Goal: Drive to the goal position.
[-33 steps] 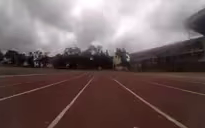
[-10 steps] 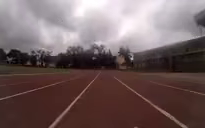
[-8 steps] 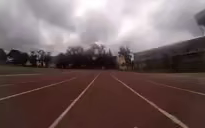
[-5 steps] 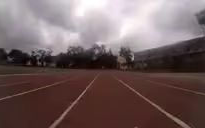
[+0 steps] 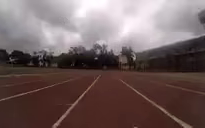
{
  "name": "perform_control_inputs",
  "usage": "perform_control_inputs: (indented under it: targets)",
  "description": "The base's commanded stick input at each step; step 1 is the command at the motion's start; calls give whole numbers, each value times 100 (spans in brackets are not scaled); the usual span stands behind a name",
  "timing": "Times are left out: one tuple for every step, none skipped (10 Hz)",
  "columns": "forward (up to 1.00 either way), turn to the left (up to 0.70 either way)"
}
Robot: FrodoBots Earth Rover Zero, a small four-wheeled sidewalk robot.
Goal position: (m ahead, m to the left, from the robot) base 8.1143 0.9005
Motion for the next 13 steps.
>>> perform_control_inputs:
  targets:
    - [70,0]
    - [70,0]
    - [70,0]
    - [70,0]
    - [70,0]
    - [70,0]
    - [70,0]
    - [70,0]
    - [70,0]
    - [70,0]
    - [70,0]
    - [70,0]
    - [70,0]
